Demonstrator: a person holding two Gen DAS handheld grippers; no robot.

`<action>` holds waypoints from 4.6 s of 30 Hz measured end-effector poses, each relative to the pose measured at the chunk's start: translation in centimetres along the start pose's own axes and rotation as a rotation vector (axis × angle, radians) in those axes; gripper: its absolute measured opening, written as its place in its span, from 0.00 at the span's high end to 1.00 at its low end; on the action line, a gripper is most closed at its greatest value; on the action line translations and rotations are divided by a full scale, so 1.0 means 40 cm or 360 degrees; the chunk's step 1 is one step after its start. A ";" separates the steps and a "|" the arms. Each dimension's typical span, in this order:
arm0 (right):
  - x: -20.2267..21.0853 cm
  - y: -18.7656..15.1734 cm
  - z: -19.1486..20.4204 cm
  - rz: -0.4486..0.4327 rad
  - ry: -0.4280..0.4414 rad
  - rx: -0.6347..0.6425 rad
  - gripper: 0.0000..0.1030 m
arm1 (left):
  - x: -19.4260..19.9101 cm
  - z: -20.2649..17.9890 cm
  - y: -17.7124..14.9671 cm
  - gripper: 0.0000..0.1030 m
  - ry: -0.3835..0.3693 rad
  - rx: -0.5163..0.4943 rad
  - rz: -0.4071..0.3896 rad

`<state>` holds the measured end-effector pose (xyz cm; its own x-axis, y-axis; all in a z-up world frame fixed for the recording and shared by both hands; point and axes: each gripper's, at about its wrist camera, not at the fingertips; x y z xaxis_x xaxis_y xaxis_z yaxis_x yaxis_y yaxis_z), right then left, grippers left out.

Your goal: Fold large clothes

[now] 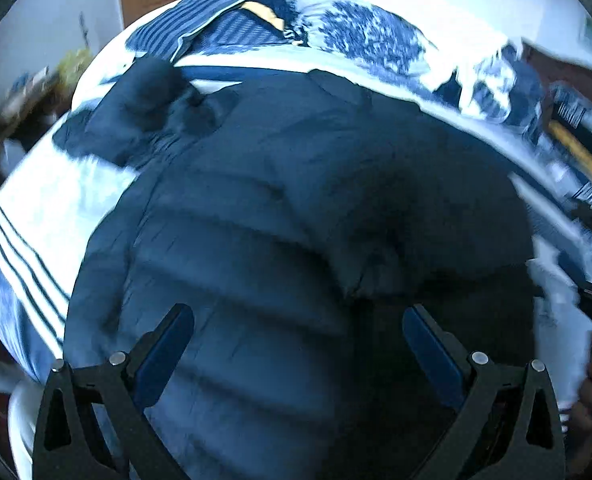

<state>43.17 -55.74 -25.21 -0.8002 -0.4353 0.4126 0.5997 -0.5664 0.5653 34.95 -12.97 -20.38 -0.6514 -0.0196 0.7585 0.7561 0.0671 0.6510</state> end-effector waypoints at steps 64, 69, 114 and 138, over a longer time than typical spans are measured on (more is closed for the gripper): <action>-0.185 0.037 -0.249 0.0358 -0.0305 -0.0470 0.74 | -0.212 0.302 0.180 0.24 0.0165 0.0408 -0.0060; -0.112 0.048 -0.145 0.0232 -0.0369 -0.0196 0.40 | -0.057 0.340 0.124 0.24 0.0199 0.0484 -0.0181; -0.707 -0.422 1.187 0.0936 0.0300 0.1260 0.14 | -0.042 0.887 0.000 0.15 0.0465 0.1326 -0.0332; -1.306 -0.859 1.341 0.1005 0.0000 0.1591 0.96 | -0.104 0.939 -0.030 0.15 0.0509 0.1336 -0.0245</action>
<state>63.69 24.00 -27.88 -0.3654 -0.4419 0.8192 0.6128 0.5482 0.5691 34.38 24.49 -25.40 -0.5979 -0.3556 0.7184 0.2859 0.7426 0.6056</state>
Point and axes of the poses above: each gripper's, at about its wrist camera, not at the fingertips, and x roughly against the way its jaws point, z to its left, y to its top, and after that the axes turned 10 degrees about -z, right-handed
